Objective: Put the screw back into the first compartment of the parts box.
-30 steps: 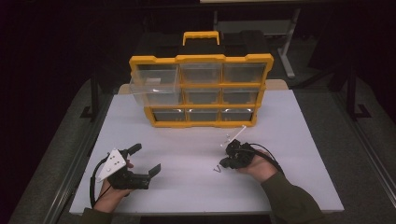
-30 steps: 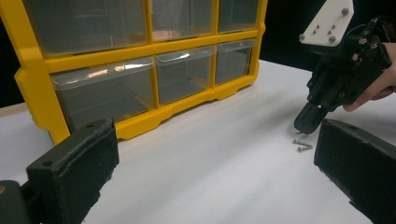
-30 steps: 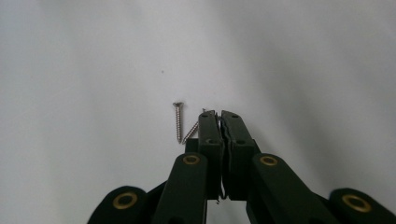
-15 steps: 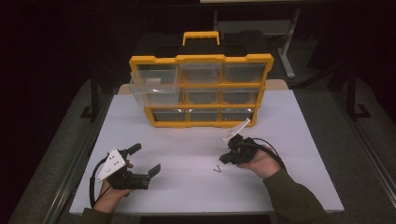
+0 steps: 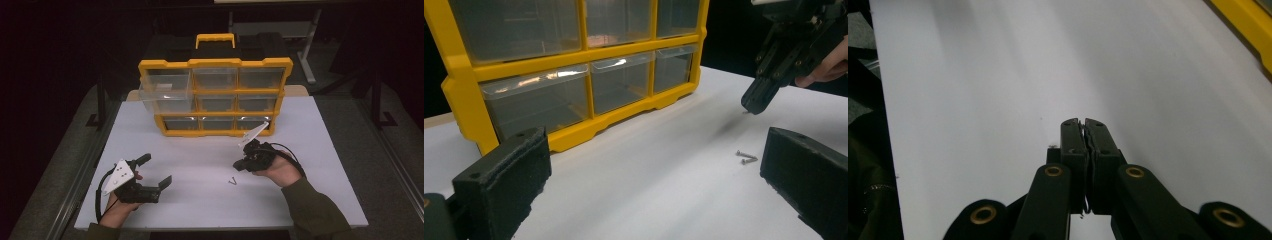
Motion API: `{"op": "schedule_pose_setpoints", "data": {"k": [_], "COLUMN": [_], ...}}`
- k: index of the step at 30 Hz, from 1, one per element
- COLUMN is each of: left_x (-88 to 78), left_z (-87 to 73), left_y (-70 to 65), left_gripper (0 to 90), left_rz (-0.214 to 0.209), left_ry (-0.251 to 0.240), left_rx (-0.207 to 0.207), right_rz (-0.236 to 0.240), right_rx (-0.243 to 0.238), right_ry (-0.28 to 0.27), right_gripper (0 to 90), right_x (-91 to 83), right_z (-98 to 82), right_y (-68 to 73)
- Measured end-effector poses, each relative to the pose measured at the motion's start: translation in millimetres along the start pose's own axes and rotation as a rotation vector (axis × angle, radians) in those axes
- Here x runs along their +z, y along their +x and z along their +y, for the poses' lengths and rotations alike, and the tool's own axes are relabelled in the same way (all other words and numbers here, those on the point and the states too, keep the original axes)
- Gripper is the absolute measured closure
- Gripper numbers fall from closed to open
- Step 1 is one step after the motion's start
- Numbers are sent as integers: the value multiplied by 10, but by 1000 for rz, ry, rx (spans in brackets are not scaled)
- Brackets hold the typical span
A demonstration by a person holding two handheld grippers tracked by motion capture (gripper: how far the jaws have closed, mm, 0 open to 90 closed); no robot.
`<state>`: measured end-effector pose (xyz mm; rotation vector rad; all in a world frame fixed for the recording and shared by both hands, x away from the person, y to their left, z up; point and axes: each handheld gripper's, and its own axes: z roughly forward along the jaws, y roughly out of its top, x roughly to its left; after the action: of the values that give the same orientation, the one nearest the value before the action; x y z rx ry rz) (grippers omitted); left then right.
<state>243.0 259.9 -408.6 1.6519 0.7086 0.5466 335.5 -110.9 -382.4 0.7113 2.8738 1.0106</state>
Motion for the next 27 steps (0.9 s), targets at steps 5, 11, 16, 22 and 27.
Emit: {"op": "schedule_pose_setpoints", "data": {"k": [5, 11, 16, 22, 27], "left_x": [1, 4, 4, 3, 6], "left_z": [5, -1, 1, -4, -2], "left_y": [-2, -4, -6, -6, -3], "left_gripper": [0, 0, 0, 0, 0], "left_rz": [1, -1, -2, 2, 0], "left_ry": [0, 2, 1, 2, 3], "left_rx": [3, 4, 12, -2, 12], "right_rz": [5, 11, 19, 31, 48], "right_rx": [-8, -41, -52, -60, -83], "right_ry": [-7, -32, -50, -76, -108], "right_gripper": [877, 877, 877, 876, 876], "right_x": [-38, -107, -155, -210, -229], "right_z": [70, 187, 249, 345, 428], "right_y": [21, 44, 51, 31, 17]}}
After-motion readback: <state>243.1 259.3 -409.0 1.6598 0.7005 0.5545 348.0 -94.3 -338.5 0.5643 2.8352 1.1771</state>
